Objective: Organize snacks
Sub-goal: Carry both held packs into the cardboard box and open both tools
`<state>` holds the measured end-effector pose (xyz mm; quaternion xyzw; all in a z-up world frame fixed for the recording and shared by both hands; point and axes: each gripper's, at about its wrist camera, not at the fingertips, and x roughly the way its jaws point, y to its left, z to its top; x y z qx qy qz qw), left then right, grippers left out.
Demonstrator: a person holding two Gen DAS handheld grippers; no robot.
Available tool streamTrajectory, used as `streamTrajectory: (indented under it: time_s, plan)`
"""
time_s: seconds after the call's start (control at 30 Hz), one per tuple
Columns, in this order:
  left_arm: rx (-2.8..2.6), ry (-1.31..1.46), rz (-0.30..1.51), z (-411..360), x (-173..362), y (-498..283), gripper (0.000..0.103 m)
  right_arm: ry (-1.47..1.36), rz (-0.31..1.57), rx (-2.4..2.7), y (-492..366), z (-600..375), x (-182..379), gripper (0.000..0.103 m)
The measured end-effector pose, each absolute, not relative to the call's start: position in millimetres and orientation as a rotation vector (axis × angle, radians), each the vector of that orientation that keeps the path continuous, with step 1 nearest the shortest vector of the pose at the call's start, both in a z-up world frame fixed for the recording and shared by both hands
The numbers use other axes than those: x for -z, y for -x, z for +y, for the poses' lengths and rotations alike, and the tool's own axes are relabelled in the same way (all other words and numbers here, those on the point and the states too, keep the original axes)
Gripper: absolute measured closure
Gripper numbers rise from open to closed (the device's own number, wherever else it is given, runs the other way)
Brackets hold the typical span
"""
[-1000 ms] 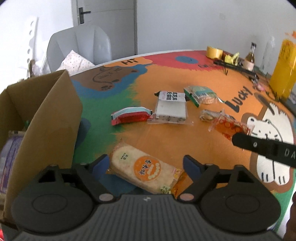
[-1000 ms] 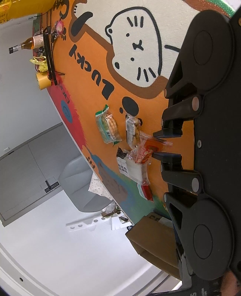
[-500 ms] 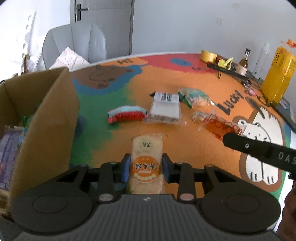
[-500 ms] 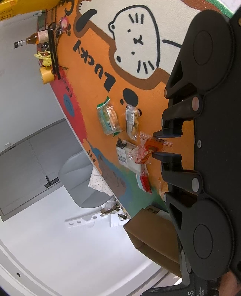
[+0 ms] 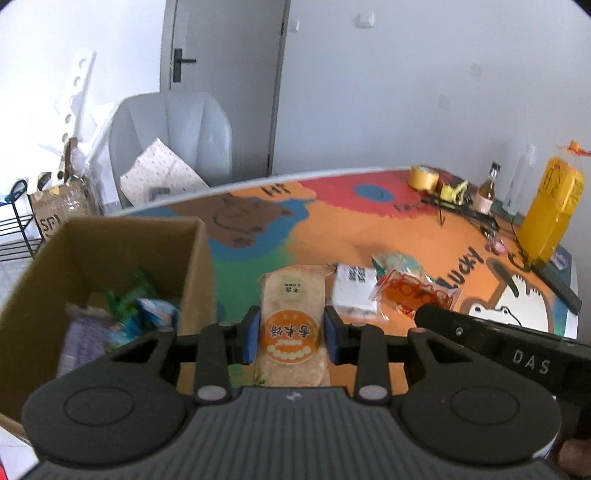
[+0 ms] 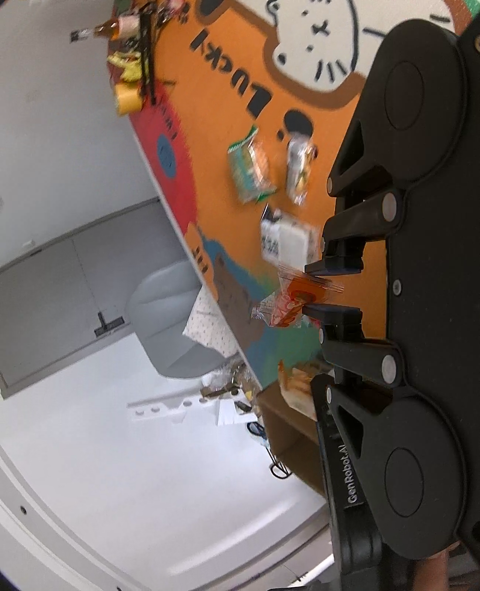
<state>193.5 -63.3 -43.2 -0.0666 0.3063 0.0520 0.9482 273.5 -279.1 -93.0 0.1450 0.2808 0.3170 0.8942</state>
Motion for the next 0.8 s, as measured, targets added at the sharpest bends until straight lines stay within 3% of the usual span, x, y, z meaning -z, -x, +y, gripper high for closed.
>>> streamTrajectory:
  time_s: [0.8]
  plan:
    - [-0.227, 0.246, 0.547, 38, 18, -162, 0.069, -0.204, 0.529, -0.770, -260, -193, 53, 0.089]
